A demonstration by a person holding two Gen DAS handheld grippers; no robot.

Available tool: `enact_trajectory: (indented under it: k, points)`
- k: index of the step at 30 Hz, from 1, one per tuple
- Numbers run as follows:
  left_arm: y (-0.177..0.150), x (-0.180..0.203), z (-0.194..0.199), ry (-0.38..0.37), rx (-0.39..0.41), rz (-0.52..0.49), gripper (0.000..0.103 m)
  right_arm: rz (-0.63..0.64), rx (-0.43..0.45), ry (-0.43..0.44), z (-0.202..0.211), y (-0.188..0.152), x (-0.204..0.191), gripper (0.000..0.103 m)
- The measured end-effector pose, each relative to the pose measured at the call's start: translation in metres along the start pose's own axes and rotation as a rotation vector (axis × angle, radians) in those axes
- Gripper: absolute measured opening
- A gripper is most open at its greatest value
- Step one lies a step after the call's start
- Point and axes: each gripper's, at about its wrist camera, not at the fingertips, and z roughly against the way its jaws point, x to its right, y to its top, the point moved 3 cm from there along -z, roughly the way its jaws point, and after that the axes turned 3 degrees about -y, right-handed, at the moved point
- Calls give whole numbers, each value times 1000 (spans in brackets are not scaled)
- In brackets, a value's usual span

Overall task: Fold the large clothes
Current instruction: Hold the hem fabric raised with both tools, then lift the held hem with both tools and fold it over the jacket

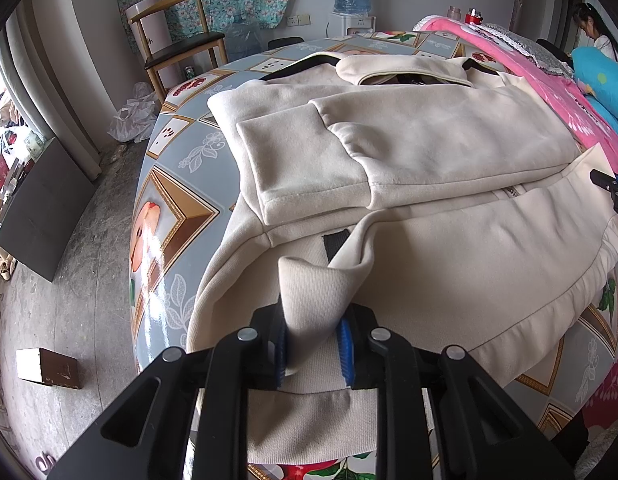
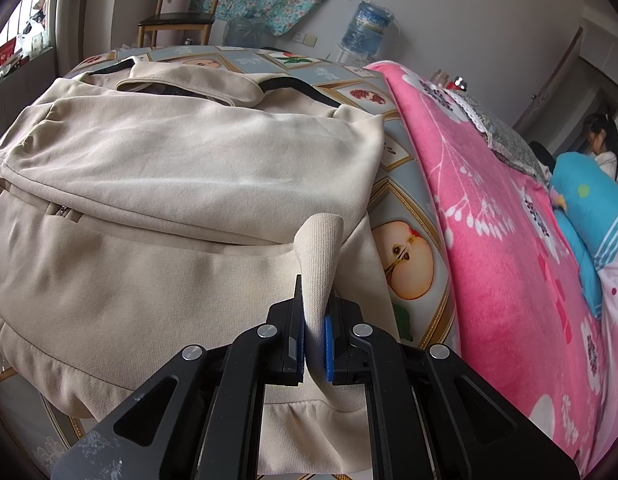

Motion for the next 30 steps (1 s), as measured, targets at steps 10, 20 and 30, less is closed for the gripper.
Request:
enact_trajectory:
  k: [10,20,30]
  points:
    - [0,0,0,0,0,0,20,0,-1,-1,0,0,0,7]
    - [0,0,0,0,2,0,20,1,-2,-1,0,0,0,7]
    - [-6,6,18,62,75,-42,17,-31,34,12,9,-2,6,6]
